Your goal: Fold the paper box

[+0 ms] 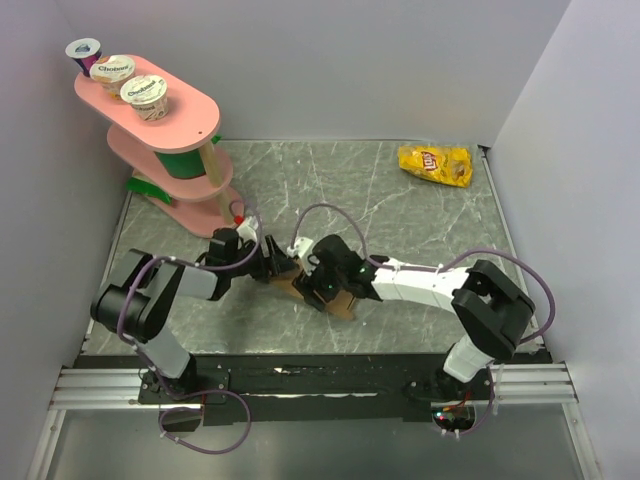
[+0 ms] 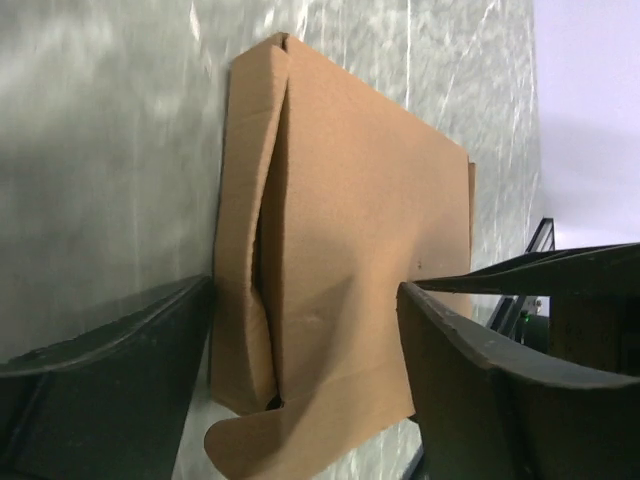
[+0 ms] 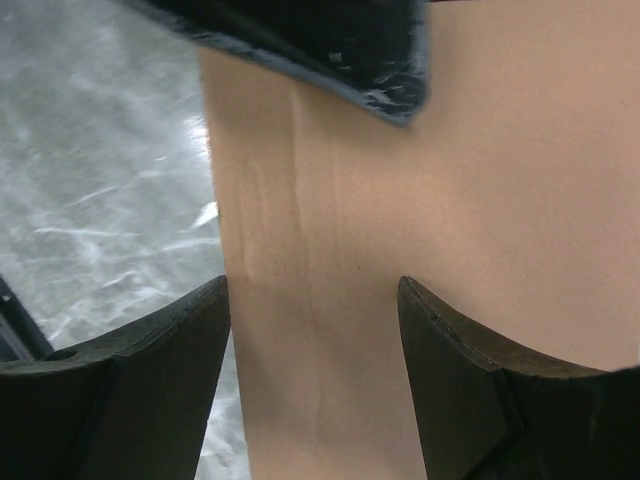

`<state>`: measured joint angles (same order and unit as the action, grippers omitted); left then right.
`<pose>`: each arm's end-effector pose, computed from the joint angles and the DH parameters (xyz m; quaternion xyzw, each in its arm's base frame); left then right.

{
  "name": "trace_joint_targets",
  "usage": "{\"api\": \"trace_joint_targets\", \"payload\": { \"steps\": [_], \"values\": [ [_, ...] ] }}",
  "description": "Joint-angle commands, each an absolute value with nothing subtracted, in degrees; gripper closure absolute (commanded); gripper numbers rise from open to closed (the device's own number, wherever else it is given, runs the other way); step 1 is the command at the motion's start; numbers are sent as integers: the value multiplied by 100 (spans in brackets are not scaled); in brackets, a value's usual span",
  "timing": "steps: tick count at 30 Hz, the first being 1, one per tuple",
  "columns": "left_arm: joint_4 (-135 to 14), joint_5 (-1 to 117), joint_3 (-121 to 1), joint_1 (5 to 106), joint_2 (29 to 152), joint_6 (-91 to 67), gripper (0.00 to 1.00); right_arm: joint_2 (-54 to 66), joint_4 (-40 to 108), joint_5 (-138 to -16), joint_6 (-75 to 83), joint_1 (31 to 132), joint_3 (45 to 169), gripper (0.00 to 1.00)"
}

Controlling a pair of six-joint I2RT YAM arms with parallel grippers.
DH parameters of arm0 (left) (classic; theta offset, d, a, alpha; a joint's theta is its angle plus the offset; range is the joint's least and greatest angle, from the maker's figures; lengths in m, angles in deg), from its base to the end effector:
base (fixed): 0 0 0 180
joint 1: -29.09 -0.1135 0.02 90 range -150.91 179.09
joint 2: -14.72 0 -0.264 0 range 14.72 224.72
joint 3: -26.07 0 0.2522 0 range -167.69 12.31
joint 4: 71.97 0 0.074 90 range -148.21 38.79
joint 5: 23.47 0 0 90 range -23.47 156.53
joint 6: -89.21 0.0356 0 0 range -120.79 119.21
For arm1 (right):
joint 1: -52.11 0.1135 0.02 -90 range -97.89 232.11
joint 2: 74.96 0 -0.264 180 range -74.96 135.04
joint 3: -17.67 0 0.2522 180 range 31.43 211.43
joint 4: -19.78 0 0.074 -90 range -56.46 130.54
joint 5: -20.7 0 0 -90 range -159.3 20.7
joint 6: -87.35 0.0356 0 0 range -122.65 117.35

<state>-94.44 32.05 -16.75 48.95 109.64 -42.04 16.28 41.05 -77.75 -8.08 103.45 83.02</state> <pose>0.2635 -0.1166 0.1264 -0.0068 0.8389 -0.4647 0.2833 0.2001 0.2585 0.1872 -0.4650 0.8040 0.2052 0.3086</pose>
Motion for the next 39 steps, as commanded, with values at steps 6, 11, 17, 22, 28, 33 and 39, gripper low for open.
{"api": "trace_joint_targets", "payload": {
  "steps": [6, 11, 17, 22, 28, 33, 39],
  "values": [
    [-8969, 4042, -168, 5448, 9042, -5131, 33, 1039, 4497, -7871, -46, 11310, 7599, 27],
    [-8143, 4481, 325, 5932, 7600, -5572, 36, 705, 4427, -7897, 253, 11688, 7327, 27],
    [-6868, 5431, 781, 6196, 6501, -5800, 19, 573, 4049, -8047, 508, 11979, 6993, 27],
    [-7428, 5283, 1213, 6196, 6341, -6204, 18, 441, 3908, -8029, 569, 12190, 6738, 27],
    [-8675, 4773, 1169, 6205, 7366, -6134, 24, 493, 3697, -7924, 578, 12243, 6632, 25],
    [-10143, 4114, 1512, 6293, 8257, -6504, 38, 590, 3487, -7871, 587, 12234, 6580, 23],
    [-10198, 4209, 1336, 6740, 7854, -6670, 44, 713, 3372, -7853, 605, 12208, 6518, 21]
  ]
}}
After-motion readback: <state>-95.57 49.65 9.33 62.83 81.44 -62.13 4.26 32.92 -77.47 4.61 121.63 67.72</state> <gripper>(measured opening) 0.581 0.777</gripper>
